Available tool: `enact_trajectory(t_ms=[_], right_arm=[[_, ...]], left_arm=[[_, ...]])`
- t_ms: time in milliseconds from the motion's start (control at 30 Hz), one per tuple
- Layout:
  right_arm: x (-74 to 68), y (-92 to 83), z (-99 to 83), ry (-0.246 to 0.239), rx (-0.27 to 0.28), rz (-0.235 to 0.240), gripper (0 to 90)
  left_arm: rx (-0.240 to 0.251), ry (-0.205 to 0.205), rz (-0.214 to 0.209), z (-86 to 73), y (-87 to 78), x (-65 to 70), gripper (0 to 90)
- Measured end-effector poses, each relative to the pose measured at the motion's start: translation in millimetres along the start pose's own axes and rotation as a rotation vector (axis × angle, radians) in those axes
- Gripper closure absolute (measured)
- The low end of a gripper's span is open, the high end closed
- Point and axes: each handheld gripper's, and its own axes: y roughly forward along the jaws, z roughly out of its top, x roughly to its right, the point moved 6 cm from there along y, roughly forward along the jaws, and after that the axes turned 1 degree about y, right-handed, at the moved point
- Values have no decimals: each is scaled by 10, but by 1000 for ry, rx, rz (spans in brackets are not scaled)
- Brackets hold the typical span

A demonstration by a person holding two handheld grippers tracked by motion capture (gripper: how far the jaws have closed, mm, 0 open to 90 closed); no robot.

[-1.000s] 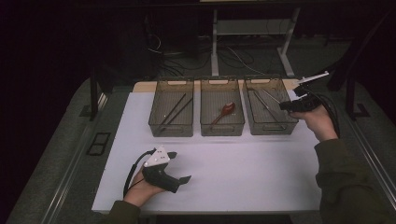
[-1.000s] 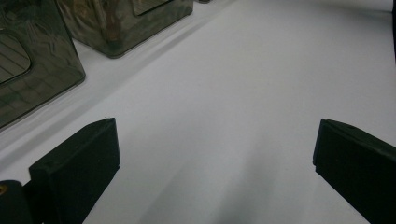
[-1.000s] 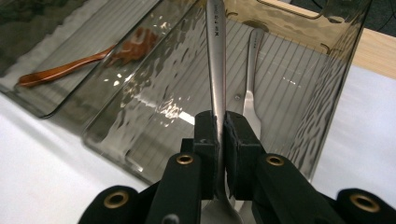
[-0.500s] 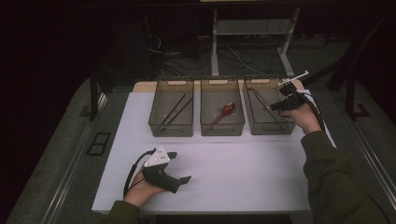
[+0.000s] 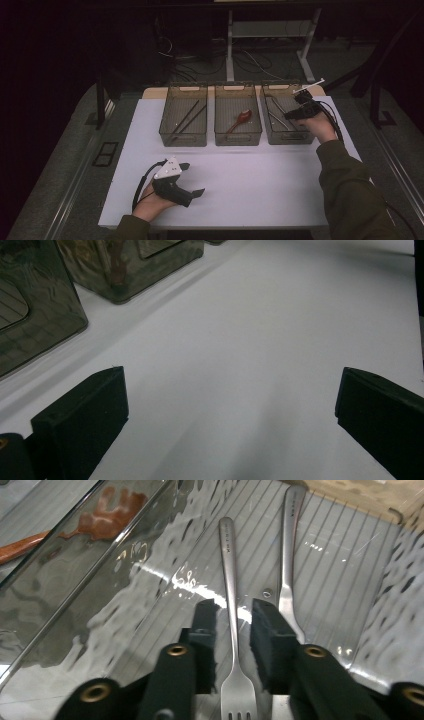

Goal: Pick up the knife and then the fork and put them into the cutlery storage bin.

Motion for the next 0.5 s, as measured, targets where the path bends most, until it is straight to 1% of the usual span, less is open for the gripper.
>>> enact_trajectory(t_ms=[33, 100, 200, 300, 433, 500], right_arm=[[3, -7, 1, 7, 5, 1, 655], [3, -20, 4, 16, 17, 18, 610], [2, -44, 6, 15, 33, 19, 551], [-9, -83, 11, 18, 61, 43, 498], [-15, -130, -14, 21, 79, 57, 447], [-15, -146, -30, 22, 87, 68, 441]], left_arm=[[1, 0, 0, 0, 1, 1, 0], [-2, 0, 0, -2, 1, 0, 0], [-2, 1, -1, -2, 1, -1, 0], [-3, 0, 0, -4, -1, -9, 0], [-4, -4, 1, -5, -1, -16, 0], [-9, -4, 1, -11, 3, -18, 0]])
